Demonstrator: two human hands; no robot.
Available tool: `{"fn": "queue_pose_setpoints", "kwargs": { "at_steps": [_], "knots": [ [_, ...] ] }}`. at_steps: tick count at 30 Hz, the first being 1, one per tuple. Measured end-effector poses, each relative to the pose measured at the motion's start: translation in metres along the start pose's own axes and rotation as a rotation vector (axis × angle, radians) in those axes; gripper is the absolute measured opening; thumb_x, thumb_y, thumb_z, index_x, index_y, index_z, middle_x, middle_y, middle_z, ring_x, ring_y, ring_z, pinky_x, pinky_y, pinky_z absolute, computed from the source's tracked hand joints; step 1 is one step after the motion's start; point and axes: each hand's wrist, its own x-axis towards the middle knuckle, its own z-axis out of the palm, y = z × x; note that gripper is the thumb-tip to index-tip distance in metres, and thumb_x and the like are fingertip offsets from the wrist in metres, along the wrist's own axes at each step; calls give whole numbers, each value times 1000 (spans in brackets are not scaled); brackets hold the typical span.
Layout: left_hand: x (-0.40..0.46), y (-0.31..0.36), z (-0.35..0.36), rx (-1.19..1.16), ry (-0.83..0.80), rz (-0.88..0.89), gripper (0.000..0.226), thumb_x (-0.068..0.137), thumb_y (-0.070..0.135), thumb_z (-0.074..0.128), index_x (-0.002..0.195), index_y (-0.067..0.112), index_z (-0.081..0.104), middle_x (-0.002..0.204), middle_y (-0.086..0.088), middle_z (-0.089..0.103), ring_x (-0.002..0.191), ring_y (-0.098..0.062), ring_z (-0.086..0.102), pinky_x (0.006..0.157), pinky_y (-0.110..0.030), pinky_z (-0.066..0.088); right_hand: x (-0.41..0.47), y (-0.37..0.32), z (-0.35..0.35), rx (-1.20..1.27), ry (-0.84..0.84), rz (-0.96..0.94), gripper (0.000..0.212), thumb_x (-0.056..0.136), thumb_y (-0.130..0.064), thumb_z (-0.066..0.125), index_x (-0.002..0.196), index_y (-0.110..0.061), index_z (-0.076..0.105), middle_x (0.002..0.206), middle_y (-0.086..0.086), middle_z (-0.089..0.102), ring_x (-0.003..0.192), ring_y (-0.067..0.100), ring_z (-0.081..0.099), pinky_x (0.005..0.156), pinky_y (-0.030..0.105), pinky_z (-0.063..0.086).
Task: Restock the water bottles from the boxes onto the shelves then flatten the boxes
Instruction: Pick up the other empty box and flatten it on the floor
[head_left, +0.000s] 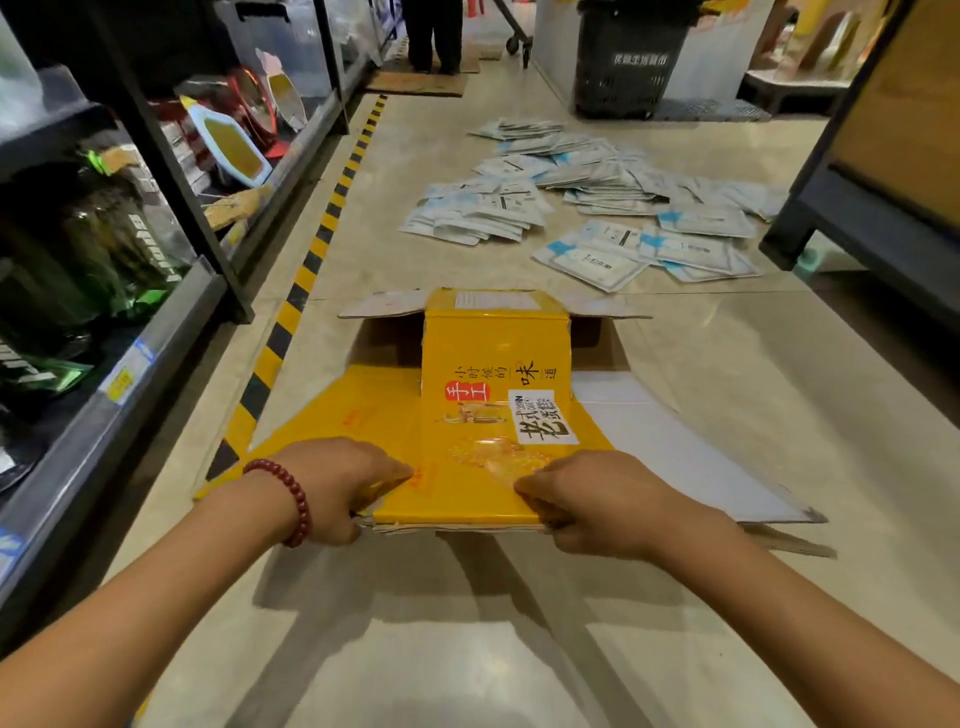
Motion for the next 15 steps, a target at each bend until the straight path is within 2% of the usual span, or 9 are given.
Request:
{"fn": "queue_pose_setpoints", "kwargs": {
  "at_steps": [3, 5, 6, 7, 9, 11, 15],
  "knots": [
    [4, 2, 24, -156, -177, 53, 111, 53, 65, 77, 146, 36, 23, 136, 19, 32, 127, -11, 37, 107, -37, 37, -7, -2, 11, 62, -115, -60, 40, 79, -38, 61, 115, -23, 54, 107, 1, 59, 99, 24, 55, 76, 36, 51],
    [23, -14, 65, -217, -195, 21, 127, 25, 90, 59, 138, 33, 41, 131, 22, 35, 123, -10, 40, 108, -43, 36, -9, -6, 22, 166, -232, -63, 50, 81, -48, 62, 125, -27, 53, 118, -2, 59, 109, 22, 55, 84, 34, 49],
    [28, -13, 72, -273, -187, -38, 126, 27, 96, 52, 135, 31, 46, 133, 20, 38, 122, -11, 42, 109, -44, 35, -10, -7, 27, 208, -245, -49, 53, 83, -50, 60, 131, -29, 50, 125, -3, 58, 115, 20, 53, 87, 32, 47],
    [27, -3, 69, -271, -191, -48, 109, 48, 90, 51, 138, 30, 43, 136, 17, 39, 125, -10, 40, 111, -40, 32, -10, -7, 32, 228, -225, -34, 55, 86, -51, 56, 135, -29, 46, 132, -3, 54, 121, 19, 49, 90, 32, 44],
    [25, 19, 61, -274, -124, -43, 75, 83, 63, 52, 146, 30, 29, 147, 13, 33, 135, -11, 33, 112, -31, 29, -9, -4, 41, 221, -169, 14, 55, 91, -48, 52, 141, -29, 39, 140, -2, 48, 128, 19, 44, 96, 34, 42],
    [31, 36, 55, -287, -41, -67, 63, 91, 53, 48, 146, 32, 25, 151, 9, 30, 138, -12, 31, 110, -29, 30, -8, 0, 51, 251, -147, 105, 55, 92, -46, 50, 143, -29, 37, 144, -4, 44, 131, 17, 41, 99, 33, 41],
    [44, 32, 102, -398, 33, -226, 62, 93, 48, 48, 146, 28, 25, 152, 5, 30, 138, -15, 33, 108, -30, 35, -10, 13, 88, 411, -117, 319, 54, 92, -42, 52, 142, -26, 38, 143, -1, 46, 130, 18, 42, 101, 33, 42]
  ]
}}
